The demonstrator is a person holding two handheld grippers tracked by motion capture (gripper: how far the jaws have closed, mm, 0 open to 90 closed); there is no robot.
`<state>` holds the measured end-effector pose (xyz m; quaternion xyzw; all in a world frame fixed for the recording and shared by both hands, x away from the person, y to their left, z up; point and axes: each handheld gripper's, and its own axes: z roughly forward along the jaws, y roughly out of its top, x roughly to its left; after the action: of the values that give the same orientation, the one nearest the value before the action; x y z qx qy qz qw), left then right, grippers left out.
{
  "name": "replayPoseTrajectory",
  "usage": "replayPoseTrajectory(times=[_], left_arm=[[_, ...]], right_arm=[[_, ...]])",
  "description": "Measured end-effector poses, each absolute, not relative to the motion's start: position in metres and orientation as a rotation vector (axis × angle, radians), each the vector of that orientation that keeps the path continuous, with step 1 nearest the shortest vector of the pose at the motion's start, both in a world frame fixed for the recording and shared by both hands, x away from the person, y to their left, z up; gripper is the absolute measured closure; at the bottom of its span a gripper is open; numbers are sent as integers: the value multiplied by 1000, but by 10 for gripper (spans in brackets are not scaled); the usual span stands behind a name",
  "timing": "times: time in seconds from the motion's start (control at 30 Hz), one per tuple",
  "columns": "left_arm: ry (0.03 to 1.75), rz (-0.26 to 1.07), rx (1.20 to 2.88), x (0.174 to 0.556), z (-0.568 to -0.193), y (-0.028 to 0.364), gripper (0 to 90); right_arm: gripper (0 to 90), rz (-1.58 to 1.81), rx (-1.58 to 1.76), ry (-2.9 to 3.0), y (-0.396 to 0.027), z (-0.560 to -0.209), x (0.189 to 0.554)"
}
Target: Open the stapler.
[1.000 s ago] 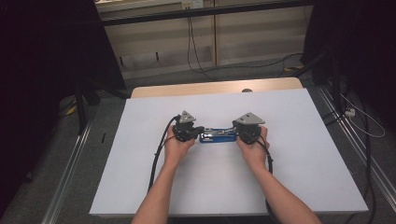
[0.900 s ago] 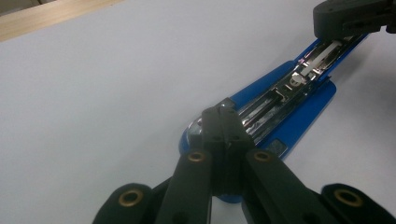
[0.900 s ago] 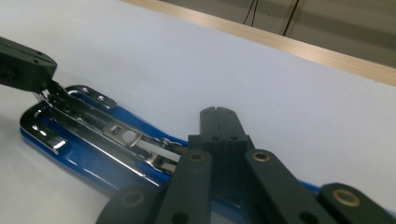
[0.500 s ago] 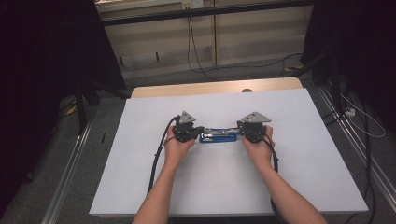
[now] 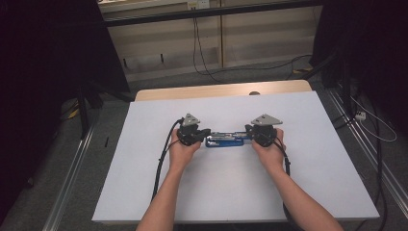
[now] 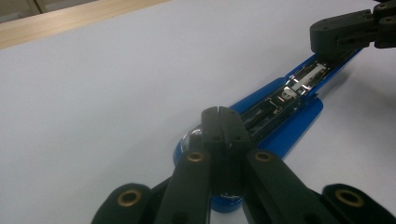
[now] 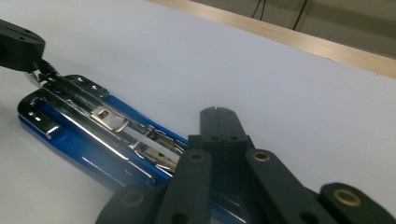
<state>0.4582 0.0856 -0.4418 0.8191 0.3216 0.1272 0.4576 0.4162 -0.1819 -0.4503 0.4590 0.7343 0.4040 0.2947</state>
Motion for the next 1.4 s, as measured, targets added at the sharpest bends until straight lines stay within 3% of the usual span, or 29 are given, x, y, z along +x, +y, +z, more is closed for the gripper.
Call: replayPoseTrajectory(times=[0.47, 1.03, 1.4], left_arm=[[823, 279, 2006, 448, -427, 93, 669], [892, 279, 1943, 428, -416, 114, 442], [909, 300, 1956, 417, -415, 125, 283]], right_arm=[[872, 1136, 1153, 2005, -199, -433, 400], [668, 1179, 1115, 2041, -219, -425, 372], [487, 1175, 1132, 2069, -231, -428, 353]])
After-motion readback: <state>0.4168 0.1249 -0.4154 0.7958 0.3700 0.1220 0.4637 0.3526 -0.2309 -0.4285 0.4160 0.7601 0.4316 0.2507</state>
